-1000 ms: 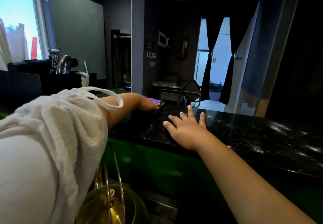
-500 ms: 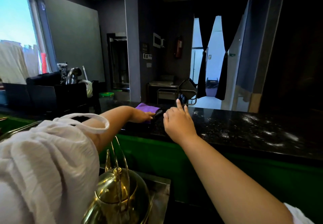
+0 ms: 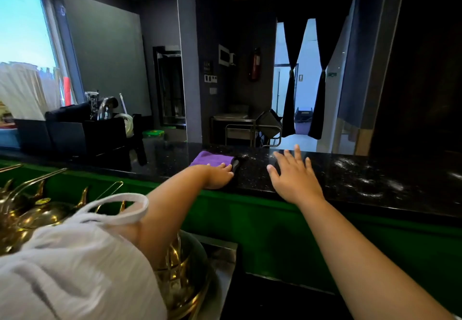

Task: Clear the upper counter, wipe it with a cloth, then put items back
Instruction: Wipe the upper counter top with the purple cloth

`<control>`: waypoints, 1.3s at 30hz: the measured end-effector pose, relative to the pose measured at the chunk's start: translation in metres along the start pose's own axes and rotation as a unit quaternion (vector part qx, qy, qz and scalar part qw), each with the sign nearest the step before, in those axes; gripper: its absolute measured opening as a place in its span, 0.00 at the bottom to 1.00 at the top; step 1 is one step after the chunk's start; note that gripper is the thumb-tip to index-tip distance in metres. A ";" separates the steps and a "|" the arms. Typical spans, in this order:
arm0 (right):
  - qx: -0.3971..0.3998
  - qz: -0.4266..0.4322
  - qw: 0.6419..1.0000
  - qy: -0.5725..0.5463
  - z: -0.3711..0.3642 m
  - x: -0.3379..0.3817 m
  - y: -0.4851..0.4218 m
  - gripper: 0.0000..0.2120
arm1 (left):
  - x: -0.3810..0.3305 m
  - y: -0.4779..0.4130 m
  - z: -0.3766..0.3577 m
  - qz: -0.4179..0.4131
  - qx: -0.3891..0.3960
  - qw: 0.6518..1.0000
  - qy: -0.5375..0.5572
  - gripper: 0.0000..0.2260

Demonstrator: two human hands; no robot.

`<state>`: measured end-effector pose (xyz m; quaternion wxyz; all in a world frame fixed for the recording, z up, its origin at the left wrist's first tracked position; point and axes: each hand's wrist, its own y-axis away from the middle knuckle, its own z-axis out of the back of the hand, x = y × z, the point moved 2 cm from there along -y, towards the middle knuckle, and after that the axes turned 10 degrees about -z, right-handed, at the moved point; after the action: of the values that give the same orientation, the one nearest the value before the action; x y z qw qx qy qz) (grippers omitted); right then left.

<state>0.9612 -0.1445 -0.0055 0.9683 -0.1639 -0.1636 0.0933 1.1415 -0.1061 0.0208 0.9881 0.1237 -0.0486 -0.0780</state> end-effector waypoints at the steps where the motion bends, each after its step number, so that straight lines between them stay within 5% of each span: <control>1: 0.002 -0.014 1.000 -0.003 0.001 -0.001 0.000 0.28 | -0.007 -0.002 -0.001 -0.010 -0.006 1.000 -0.015 0.22; 8: 0.027 -0.036 0.999 0.015 0.002 -0.004 -0.001 0.28 | -0.012 0.007 -0.013 -0.003 -0.031 0.999 0.004 0.23; 14: 0.038 -0.029 0.999 0.022 -0.001 -0.004 -0.003 0.29 | 0.045 -0.002 -0.013 0.124 -0.037 0.990 0.048 0.22; 22: 0.005 -0.044 0.998 -0.043 0.000 -0.003 -0.006 0.25 | -0.033 -0.017 -0.015 0.023 -0.053 0.997 0.059 0.22; 26: 0.126 0.004 0.988 -0.092 0.006 -0.003 -0.008 0.24 | -0.036 -0.002 0.004 0.022 -0.045 0.990 0.135 0.22; 30: 0.103 0.035 0.994 -0.016 0.012 -0.021 -0.014 0.25 | -0.028 -0.004 0.017 0.014 -0.118 0.984 0.132 0.24; 34: 0.097 0.029 0.995 -0.004 0.006 -0.026 -0.014 0.26 | -0.040 -0.025 -0.009 -0.002 -0.112 0.991 0.079 0.22; 39: 0.111 0.040 0.993 0.021 0.005 -0.027 -0.015 0.26 | 0.014 -0.055 -0.011 0.119 -0.145 0.975 0.118 0.24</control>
<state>0.9366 -0.1627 -0.0033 0.9793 -0.0635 -0.1249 0.1462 1.1487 -0.1584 -0.0022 0.9964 -0.0195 0.0662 0.0493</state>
